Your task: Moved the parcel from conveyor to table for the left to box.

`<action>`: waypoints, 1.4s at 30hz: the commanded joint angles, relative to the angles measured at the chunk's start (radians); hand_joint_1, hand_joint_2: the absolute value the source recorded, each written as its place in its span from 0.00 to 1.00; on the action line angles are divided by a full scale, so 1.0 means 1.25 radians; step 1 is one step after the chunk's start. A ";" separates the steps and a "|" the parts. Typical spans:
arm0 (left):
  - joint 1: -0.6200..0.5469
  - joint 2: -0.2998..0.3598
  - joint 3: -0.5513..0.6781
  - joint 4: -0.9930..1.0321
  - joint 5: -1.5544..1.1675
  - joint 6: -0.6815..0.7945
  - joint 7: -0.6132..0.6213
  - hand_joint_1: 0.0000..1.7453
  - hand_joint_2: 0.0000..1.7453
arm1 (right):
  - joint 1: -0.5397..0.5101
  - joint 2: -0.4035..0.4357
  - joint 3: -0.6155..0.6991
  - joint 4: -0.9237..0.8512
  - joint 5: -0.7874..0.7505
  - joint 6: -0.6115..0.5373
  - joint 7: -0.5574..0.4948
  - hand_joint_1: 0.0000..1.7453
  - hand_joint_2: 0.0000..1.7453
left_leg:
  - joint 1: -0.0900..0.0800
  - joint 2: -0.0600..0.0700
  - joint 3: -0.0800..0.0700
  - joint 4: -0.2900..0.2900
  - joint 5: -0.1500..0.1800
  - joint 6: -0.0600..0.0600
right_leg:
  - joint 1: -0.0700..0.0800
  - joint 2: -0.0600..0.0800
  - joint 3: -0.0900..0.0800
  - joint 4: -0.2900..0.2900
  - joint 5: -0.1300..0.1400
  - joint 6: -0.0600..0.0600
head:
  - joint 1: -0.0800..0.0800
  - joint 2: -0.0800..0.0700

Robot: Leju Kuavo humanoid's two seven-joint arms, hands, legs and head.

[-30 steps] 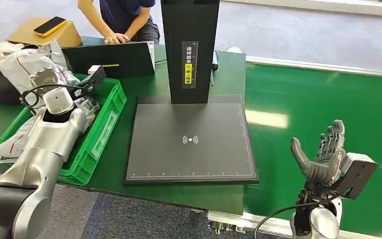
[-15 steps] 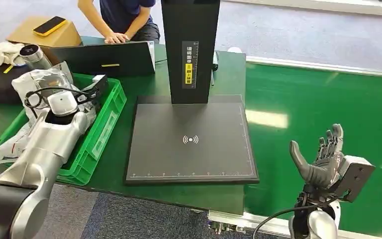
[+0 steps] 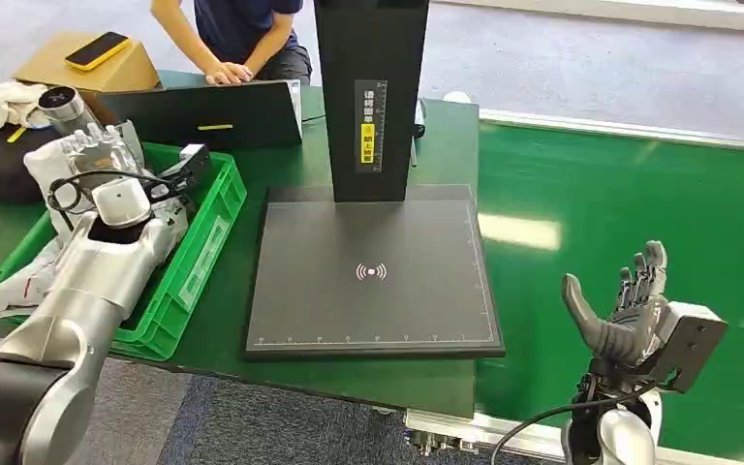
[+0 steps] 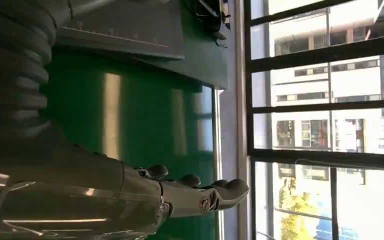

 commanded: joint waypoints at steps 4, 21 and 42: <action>-0.010 -0.002 0.063 0.005 0.004 0.287 0.048 0.00 0.00 | -0.008 0.018 -0.010 -0.003 0.002 0.002 0.012 0.00 1.00 | 0.000 0.000 0.001 -0.001 0.000 -0.001 | 0.000 0.000 0.001 0.000 0.000 0.000 | 0.000 0.000; 0.143 -0.069 0.175 -0.297 0.053 0.417 -0.102 0.00 0.00 | 0.011 0.028 -0.021 -0.015 0.005 -0.002 0.011 0.00 1.00 | 0.000 -0.001 0.001 0.000 0.000 -0.001 | 0.000 -0.001 0.001 -0.001 0.000 0.000 | 0.000 0.000; 0.563 -0.194 0.158 -0.821 0.545 0.301 -0.423 0.00 1.00 | 0.038 0.042 -0.069 -0.007 0.049 0.016 0.132 0.00 1.00 | 0.000 -0.001 0.003 -0.001 -0.002 -0.001 | -0.001 -0.001 0.003 -0.002 -0.002 0.001 | 0.000 0.000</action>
